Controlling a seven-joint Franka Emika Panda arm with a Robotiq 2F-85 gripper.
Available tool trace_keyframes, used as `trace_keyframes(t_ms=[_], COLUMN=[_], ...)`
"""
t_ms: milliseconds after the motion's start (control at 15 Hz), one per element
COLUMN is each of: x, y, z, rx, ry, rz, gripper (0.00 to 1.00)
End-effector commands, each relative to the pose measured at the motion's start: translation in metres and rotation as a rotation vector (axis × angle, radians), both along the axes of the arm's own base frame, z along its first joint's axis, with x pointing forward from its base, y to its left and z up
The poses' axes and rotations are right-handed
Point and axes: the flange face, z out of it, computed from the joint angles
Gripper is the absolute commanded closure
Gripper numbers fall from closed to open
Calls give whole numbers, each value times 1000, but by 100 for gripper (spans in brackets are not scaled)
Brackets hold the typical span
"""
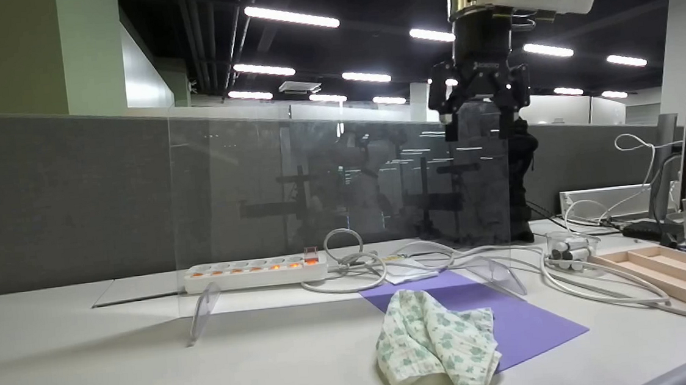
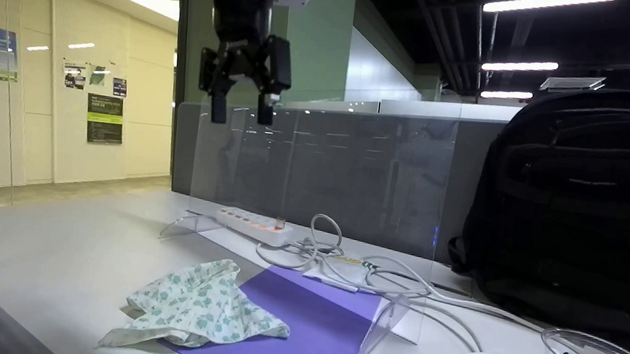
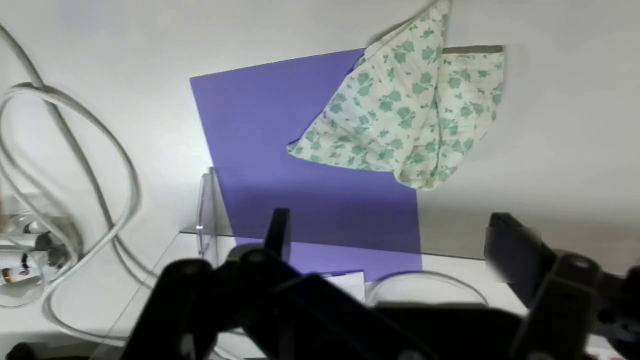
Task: Pick up the cloth and put it on top of the glass
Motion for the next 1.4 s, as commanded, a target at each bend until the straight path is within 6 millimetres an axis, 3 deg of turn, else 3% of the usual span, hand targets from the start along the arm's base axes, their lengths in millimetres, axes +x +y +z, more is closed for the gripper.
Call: trace_keyframes(t_ms=[0, 200, 267, 467, 600, 800, 1333], x=[-6, -9, -10, -10, -10, -3, -1], y=[33, 44, 42, 43, 40, 39, 54], z=[-37, -65, -56, -70, -65, -77, -145], rx=[12, 0, 0, 0, -40, -106, -130], ry=[-13, 57, 23, 59, -8, -45, -38], rz=[-28, -38, 3, -3, -9, -13, 16], gripper=[0, 0, 0, 0, 0, 0, 0])
